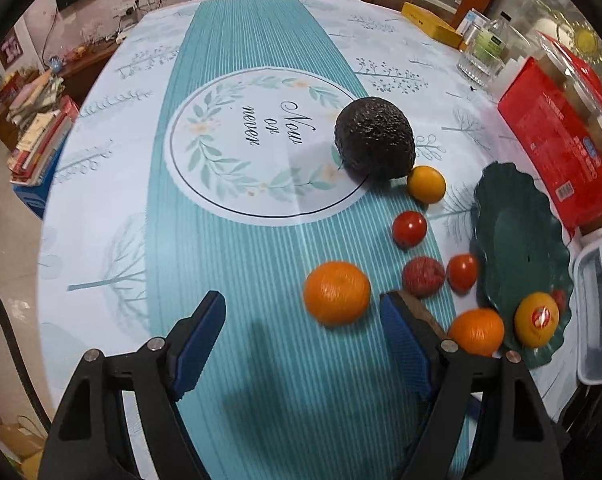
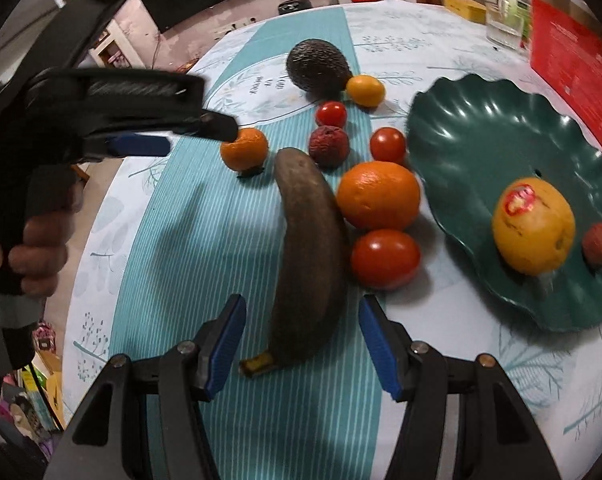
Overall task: Organize fruits
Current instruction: 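Grasp a mandarin with the left tool while the right tool grasps the brown banana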
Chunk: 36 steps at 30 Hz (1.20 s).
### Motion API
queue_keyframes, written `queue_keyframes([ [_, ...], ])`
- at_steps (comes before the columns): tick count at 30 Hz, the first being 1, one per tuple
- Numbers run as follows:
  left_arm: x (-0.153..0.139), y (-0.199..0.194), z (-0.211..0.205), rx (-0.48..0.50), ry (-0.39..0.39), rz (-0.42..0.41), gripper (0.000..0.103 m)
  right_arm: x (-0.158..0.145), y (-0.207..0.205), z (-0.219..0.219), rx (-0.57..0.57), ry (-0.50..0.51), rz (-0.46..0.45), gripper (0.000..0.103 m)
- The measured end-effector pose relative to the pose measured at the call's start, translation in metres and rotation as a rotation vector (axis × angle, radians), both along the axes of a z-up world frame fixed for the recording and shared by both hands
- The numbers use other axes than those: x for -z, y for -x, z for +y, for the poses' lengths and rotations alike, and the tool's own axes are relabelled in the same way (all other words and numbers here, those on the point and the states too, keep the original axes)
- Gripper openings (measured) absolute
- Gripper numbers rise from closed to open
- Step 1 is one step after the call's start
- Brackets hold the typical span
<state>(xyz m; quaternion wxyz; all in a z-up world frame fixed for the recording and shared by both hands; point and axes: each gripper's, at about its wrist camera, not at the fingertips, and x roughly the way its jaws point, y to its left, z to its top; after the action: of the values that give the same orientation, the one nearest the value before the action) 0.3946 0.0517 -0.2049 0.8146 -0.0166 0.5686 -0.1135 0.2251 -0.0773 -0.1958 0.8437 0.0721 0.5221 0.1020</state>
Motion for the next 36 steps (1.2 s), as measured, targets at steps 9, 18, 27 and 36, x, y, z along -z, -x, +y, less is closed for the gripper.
queue_keyframes([
  [9, 0.019, -0.008, -0.005, -0.021, 0.067, 0.010, 0.064, 0.005, -0.005, 0.005, 0.015, 0.000, -0.055, 0.059],
  [18, 0.028, -0.010, -0.017, 0.000, 0.065, 0.014, 0.048, 0.008, -0.011, 0.023, 0.006, 0.117, -0.112, 0.059],
  [27, 0.027, -0.009, -0.019, 0.016, 0.079, 0.003, 0.038, 0.007, -0.007, 0.021, 0.011, 0.196, -0.157, 0.038],
  [36, 0.014, 0.009, -0.002, -0.004, 0.081, -0.026, 0.038, 0.003, -0.002, 0.019, 0.028, 0.196, -0.151, 0.035],
])
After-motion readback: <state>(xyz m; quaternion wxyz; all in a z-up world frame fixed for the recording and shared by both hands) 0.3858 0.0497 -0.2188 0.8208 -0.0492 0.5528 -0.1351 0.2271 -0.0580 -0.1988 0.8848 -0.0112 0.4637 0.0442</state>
